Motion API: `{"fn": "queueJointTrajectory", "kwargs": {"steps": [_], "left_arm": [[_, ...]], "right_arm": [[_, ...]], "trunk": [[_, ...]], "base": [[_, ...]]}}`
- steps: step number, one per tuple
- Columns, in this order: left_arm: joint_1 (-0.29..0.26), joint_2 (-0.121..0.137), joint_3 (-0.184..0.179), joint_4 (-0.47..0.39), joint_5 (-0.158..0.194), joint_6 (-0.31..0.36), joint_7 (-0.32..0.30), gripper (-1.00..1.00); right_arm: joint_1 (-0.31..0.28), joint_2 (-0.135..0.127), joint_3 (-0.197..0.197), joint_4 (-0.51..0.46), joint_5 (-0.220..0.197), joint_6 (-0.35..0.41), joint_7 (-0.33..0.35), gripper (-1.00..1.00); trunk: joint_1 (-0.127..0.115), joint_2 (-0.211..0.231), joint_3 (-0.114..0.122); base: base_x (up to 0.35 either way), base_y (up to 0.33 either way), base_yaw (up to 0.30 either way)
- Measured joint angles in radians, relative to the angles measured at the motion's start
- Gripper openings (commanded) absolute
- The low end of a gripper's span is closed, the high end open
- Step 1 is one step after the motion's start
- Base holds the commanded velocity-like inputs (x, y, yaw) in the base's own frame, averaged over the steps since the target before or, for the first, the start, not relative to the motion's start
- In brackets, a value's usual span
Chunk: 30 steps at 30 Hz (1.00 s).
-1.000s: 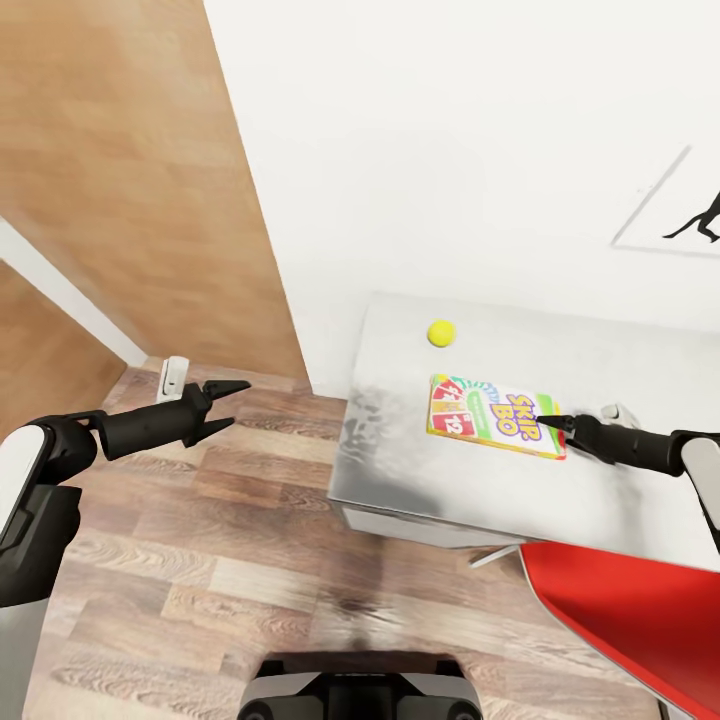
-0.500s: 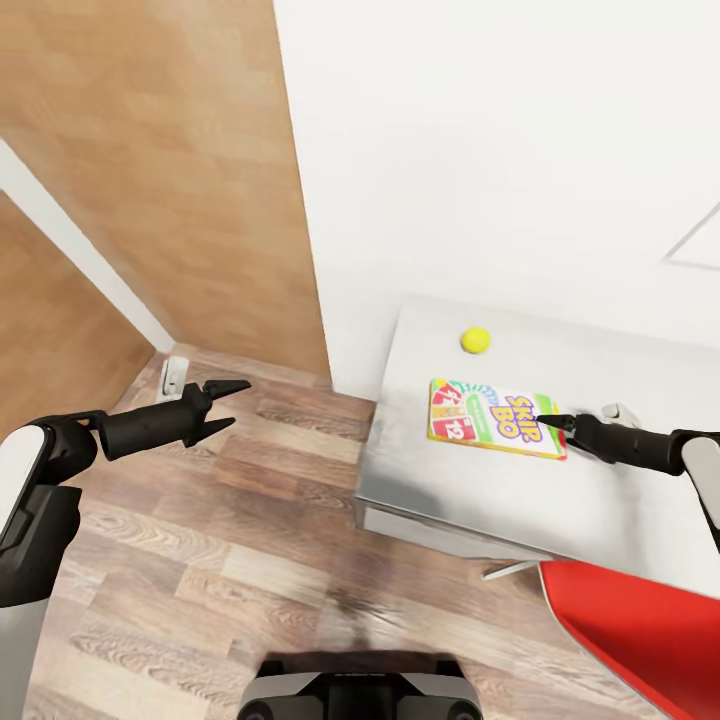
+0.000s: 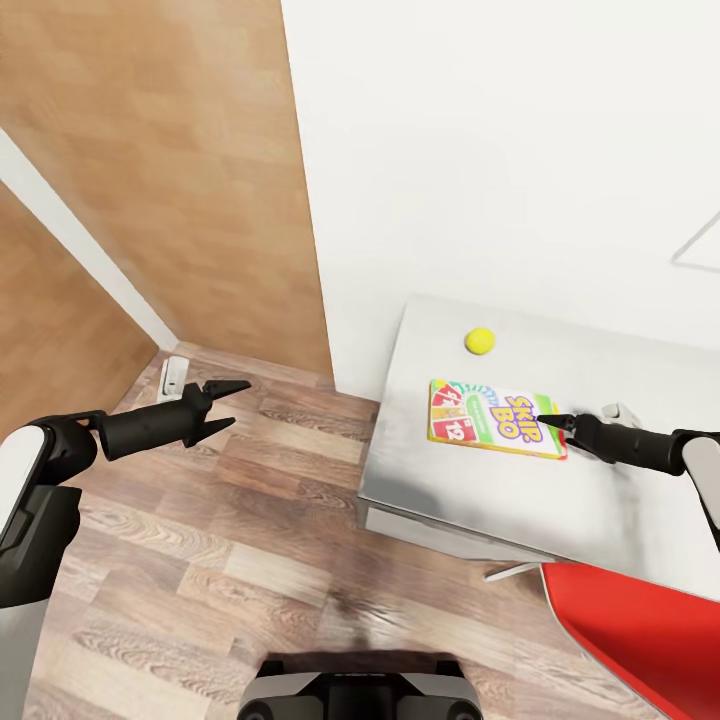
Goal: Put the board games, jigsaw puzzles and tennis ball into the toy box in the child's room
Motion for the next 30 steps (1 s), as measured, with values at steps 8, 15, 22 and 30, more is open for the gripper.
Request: {"fn": "queueJointTrajectory", "kwargs": {"steps": [8, 15, 22, 30], "left_arm": [[0.000, 0.000, 0.000, 0.001, 0.000, 0.000, 0.000, 1.00], [0.000, 0.000, 0.000, 0.001, 0.001, 0.000, 0.000, 1.00], [0.002, 0.000, 0.001, 0.001, 0.001, 0.000, -0.001, 1.00], [0.004, 0.000, 0.002, 0.001, 0.000, 0.000, 0.000, 1.00]], "right_arm": [[0.000, 0.000, 0.000, 0.000, 0.002, 0.000, 0.000, 1.00], [0.000, 0.000, 0.000, 0.000, 0.003, 0.000, 0.000, 1.00], [0.000, 0.000, 0.000, 0.002, 0.004, 0.000, -0.001, 1.00], [0.000, 0.000, -0.001, 0.003, 0.002, 0.000, 0.000, 1.00]], "trunk": [[0.000, 0.000, 0.001], [0.000, 0.000, 0.004], [0.000, 0.000, 0.006], [0.000, 0.000, 0.008]], "base": [[0.000, 0.001, 0.123], [-0.049, 0.056, 0.233], [-0.120, 0.105, 0.245], [-0.037, 0.032, 0.092]]}}
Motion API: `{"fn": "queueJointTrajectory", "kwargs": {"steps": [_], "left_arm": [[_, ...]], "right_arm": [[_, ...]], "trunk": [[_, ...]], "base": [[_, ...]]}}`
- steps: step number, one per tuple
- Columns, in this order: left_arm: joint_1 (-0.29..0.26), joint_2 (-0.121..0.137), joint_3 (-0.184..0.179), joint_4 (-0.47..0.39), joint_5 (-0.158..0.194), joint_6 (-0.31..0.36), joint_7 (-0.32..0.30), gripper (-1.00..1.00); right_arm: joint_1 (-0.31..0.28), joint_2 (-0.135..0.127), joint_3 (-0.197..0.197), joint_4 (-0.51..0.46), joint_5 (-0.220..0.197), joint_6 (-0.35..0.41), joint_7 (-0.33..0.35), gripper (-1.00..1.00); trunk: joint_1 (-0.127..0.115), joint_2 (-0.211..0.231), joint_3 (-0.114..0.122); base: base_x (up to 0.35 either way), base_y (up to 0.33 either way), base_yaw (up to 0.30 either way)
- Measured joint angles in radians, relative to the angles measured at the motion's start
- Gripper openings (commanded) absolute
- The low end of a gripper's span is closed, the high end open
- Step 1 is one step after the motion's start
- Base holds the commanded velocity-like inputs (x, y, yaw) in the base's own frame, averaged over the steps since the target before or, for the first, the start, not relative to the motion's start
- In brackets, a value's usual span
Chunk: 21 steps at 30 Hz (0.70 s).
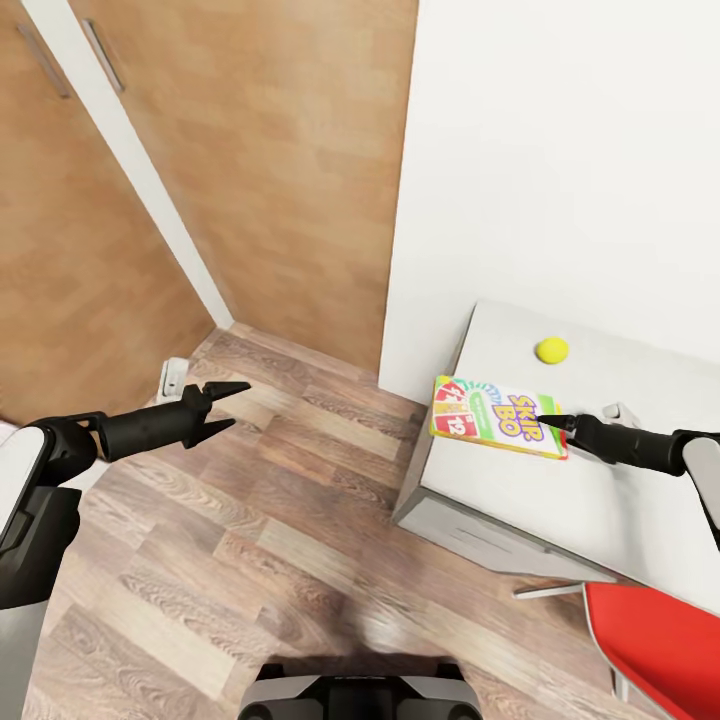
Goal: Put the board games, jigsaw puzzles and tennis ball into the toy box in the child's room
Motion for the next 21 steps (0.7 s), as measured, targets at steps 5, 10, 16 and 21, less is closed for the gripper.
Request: {"fn": "queueJointTrajectory", "kwargs": {"steps": [5, 10, 16, 21], "left_arm": [[0.001, 0.000, 0.000, 0.000, 0.000, 0.000, 0.000, 1.00], [0.002, 0.000, 0.000, 0.000, 0.000, 0.000, 0.000, 1.00], [0.002, 0.000, 0.000, 0.000, 0.000, 0.000, 0.000, 1.00], [0.002, -0.001, -0.001, 0.000, 0.000, 0.000, 0.000, 1.00]], "right_arm": [[0.000, 0.000, -0.001, 0.000, -0.001, 0.000, 0.000, 1.00], [0.000, 0.000, -0.001, 0.000, -0.001, 0.000, 0.000, 1.00], [0.000, -0.001, -0.002, 0.001, -0.001, 0.000, 0.000, 1.00], [0.000, -0.002, -0.002, 0.000, -0.001, 0.000, 0.000, 1.00]], "trunk": [[0.000, 0.000, 0.000], [0.000, 0.000, 0.000], [0.000, 0.000, 0.000], [0.000, 0.000, 0.000]], "base": [[-0.010, 0.008, 0.024], [-0.004, 0.006, 0.010], [-0.002, 0.104, 0.004], [-0.001, 0.084, 0.001]]}}
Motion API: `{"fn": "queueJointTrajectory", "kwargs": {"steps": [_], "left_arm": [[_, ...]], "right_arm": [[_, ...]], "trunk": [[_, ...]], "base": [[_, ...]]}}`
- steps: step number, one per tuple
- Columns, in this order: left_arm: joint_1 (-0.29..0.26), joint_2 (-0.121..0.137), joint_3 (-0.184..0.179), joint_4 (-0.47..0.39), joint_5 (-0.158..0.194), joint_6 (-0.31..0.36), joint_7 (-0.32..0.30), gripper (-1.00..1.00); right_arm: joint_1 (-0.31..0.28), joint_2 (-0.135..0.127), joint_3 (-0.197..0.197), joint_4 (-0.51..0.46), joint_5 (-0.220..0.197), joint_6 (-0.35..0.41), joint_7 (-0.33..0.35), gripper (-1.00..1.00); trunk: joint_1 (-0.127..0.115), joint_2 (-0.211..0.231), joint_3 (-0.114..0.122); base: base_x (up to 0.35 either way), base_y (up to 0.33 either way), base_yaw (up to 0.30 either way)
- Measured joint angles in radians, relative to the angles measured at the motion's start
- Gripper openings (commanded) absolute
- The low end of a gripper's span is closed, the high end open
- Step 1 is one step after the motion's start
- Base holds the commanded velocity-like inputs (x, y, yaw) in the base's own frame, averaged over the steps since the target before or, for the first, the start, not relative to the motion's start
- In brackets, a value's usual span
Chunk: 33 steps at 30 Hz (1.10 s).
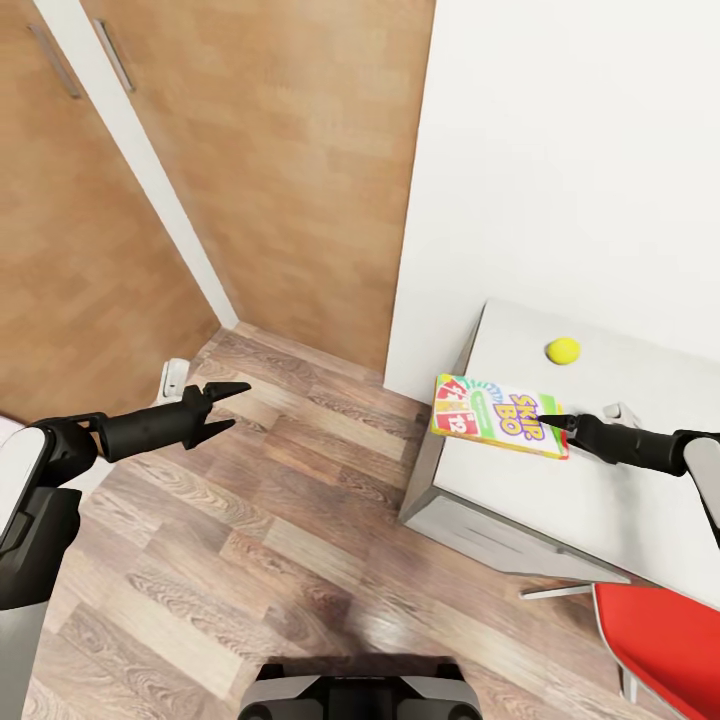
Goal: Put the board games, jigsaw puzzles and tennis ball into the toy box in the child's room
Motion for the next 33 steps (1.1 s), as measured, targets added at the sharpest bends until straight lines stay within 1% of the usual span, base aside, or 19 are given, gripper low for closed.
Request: {"fn": "queueJointTrajectory", "kwargs": {"steps": [33], "left_arm": [[0.000, 0.000, 0.000, -0.002, 0.000, 0.000, 0.000, 1.00]], "right_arm": [[-0.001, -0.003, -0.002, -0.003, 0.000, 0.000, 0.000, 1.00]], "trunk": [[0.000, 0.000, 0.000]], "base": [[0.000, 0.015, 0.000]]}}
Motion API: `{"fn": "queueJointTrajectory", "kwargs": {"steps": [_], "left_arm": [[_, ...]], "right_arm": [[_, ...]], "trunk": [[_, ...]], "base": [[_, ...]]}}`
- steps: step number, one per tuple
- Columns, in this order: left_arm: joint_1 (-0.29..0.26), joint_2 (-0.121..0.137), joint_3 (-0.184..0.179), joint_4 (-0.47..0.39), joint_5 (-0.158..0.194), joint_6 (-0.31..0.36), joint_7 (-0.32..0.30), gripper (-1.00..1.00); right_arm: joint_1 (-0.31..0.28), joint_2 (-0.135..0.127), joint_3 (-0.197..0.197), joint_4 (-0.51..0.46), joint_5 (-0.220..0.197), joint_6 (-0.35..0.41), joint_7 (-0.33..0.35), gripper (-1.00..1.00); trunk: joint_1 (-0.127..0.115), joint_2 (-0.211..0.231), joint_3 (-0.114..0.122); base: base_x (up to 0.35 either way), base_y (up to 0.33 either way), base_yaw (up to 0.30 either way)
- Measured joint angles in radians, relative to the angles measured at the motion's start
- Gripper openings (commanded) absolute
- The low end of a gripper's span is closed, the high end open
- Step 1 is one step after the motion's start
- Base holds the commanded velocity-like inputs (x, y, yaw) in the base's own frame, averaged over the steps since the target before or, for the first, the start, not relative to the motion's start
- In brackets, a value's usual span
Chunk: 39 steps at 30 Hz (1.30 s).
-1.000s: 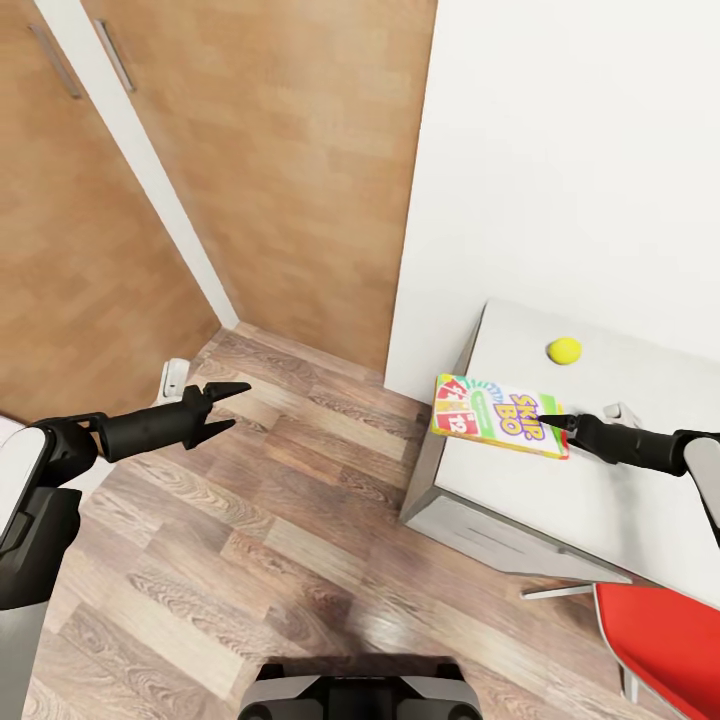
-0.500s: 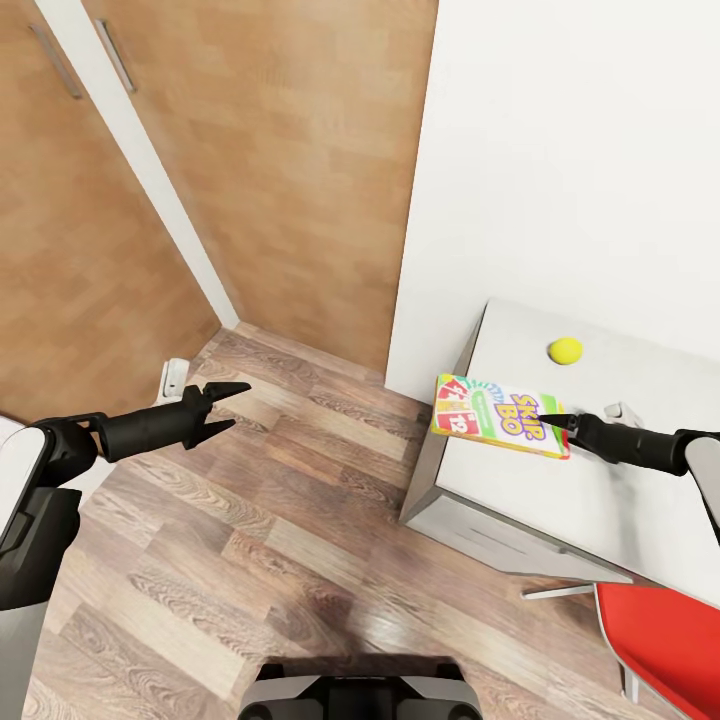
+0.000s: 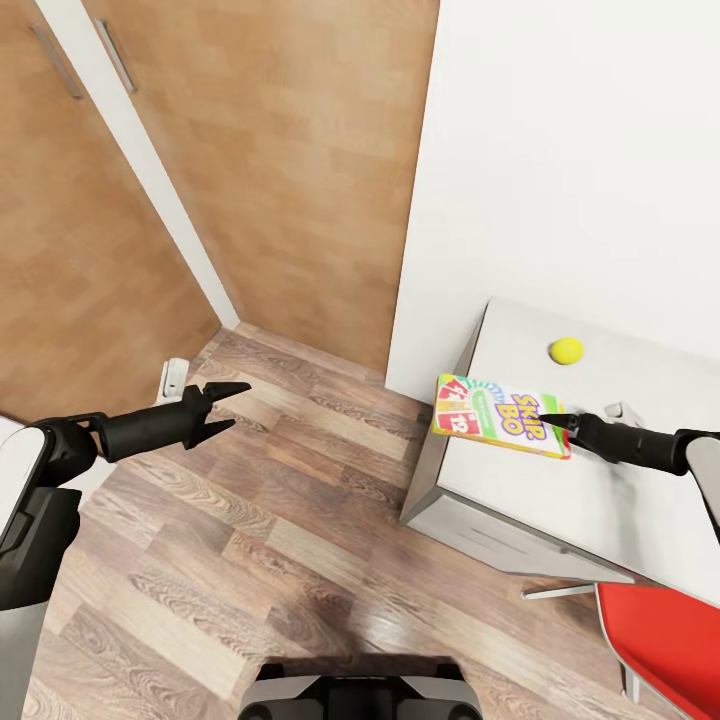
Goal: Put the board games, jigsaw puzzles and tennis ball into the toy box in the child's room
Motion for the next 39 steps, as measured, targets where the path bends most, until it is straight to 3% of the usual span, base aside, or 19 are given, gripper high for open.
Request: {"fn": "queueJointTrajectory", "kwargs": {"steps": [39], "left_arm": [[0.000, 0.000, -0.001, -0.002, 0.000, 0.000, -0.001, 1.00]], "right_arm": [[-0.001, -0.006, -0.004, 0.000, -0.001, 0.000, 0.002, 1.00]], "trunk": [[0.000, 0.000, 0.000]], "base": [[0.000, 0.033, 0.000]]}}
